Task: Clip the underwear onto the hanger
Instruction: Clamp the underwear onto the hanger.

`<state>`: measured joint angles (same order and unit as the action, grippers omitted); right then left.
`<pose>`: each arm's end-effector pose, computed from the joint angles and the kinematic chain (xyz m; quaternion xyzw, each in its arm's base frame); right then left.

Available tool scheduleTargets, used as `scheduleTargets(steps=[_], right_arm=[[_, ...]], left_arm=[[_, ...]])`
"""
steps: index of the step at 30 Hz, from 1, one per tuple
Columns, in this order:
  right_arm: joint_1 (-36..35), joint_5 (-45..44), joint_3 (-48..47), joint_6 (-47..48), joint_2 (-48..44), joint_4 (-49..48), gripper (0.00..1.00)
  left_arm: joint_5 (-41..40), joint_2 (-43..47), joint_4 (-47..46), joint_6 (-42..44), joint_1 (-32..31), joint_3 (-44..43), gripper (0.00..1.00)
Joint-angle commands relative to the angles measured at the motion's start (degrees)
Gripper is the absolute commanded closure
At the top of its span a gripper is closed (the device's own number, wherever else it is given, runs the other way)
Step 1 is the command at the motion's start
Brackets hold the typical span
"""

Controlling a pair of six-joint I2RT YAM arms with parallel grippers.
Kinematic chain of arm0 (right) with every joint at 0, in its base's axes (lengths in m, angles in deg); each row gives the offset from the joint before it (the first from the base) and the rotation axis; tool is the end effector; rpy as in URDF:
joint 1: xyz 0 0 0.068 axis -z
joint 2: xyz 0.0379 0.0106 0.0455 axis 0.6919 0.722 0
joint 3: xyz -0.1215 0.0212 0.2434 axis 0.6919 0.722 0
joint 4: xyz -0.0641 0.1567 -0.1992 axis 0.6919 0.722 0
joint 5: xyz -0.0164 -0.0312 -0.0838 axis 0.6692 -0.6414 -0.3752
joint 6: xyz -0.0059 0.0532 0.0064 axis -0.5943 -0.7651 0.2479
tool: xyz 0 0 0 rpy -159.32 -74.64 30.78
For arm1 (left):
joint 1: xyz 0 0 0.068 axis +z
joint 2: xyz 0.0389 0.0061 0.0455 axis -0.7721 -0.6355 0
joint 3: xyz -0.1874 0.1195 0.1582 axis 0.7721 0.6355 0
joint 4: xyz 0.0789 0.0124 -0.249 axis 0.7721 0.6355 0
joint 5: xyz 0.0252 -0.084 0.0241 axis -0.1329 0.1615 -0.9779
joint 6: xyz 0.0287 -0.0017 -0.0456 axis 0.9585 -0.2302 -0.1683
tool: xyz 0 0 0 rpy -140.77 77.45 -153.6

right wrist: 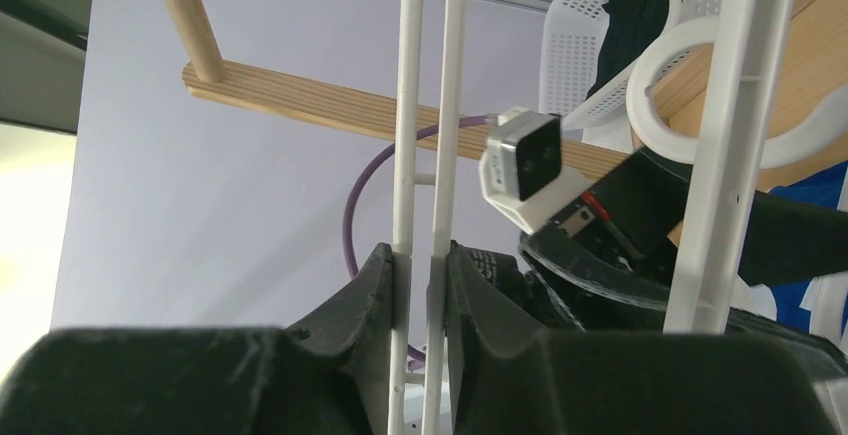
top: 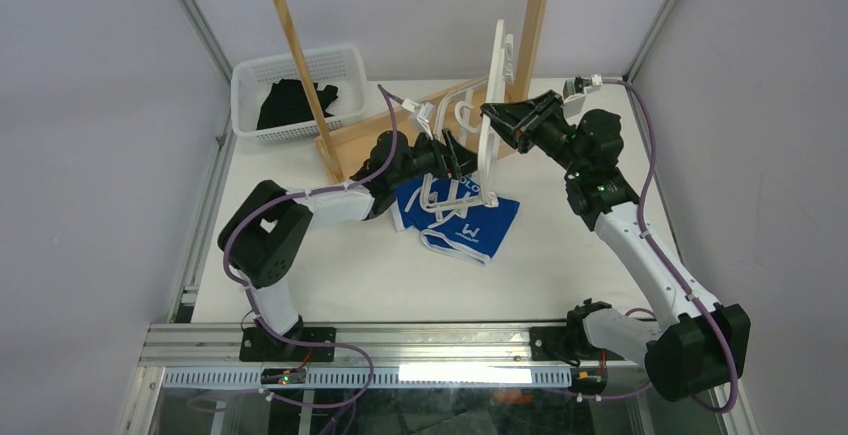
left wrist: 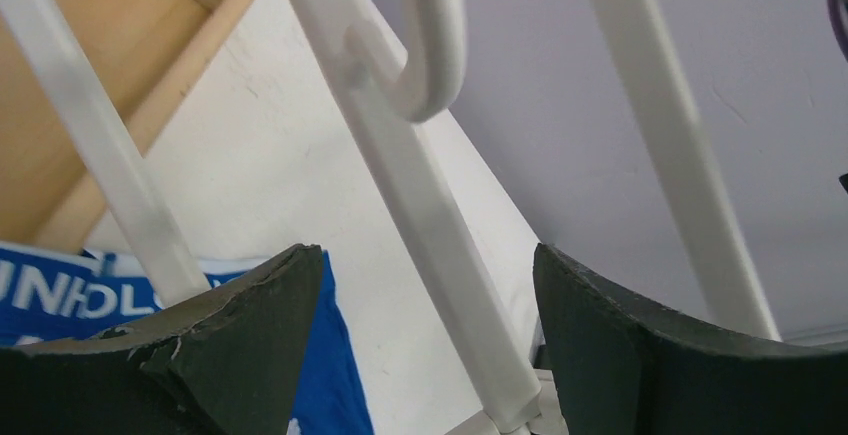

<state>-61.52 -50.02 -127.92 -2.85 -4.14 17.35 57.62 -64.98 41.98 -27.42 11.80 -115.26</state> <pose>0.2414 0.0928 0.3724 0.1922 0.6647 0.6147 0.3786 0.3027 -0.2594 0.2369 0.1011 0.7214 -0.5399 0.4217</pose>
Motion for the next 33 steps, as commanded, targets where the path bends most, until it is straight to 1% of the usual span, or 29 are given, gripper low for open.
scheduleTargets(steps=[1, 7, 10, 11, 13, 17, 20, 23, 26, 28, 32, 33], right_arm=[[0.4, 1.0, -2.0, 1.1, -2.8, -9.3, 1.0], [0.4, 1.0, -1.5, 0.8, -2.9, -9.4, 1.0], [0.4, 1.0, -1.4, 0.9, -3.2, -9.4, 1.0], [0.4, 0.9, -1.4, 1.1, -3.3, -9.3, 1.0], [0.5, 0.9, -1.1, 1.1, -3.6, -9.2, 1.0], [0.6, -0.3, 0.2, 1.8, -4.9, -8.6, 1.0], [1.4, -1.7, 0.6, 4.6, -7.1, -5.9, 1.0], [2.5, -4.9, 0.5, 9.7, -10.4, 0.0, 1.0], [3.2, -10.6, 0.5, 16.1, -14.5, 7.3, 0.97], [3.4, -14.6, 1.0, 20.2, -17.2, 11.7, 0.92], [3.5, -21.3, 2.5, 28.2, -21.1, 20.2, 0.73], [3.5, -22.9, 2.9, 29.9, -21.9, 22.2, 0.7]], left_arm=[[-2.7, -1.2, 1.3, -7.0, -2.7, -2.3, 0.21], [-1.5, -5.8, 3.6, -8.3, -4.5, -7.3, 0.21], [-0.7, -8.5, 5.8, -8.1, -4.6, -10.5, 0.26], [-0.2, -9.4, 5.9, -8.2, -4.5, -11.3, 0.3], [1.2, -11.0, 6.0, -8.6, -4.6, -12.9, 0.4], [3.5, -12.6, 5.9, -9.0, -4.4, -14.9, 0.68], [3.2, -11.2, 7.7, -7.5, -3.7, -14.4, 0.88], [1.0, -8.3, 12.5, -4.4, -2.3, -13.9, 0.99], [-1.1, -5.3, 19.0, -0.5, -0.4, -14.3, 1.0], [-2.2, -3.7, 23.5, 2.4, 0.8, -15.2, 1.0], [-6.5, -2.3, 33.6, 9.7, 2.2, -19.3, 1.0], [-7.9, -2.1, 35.4, 11.0, 2.3, -20.3, 1.0]])
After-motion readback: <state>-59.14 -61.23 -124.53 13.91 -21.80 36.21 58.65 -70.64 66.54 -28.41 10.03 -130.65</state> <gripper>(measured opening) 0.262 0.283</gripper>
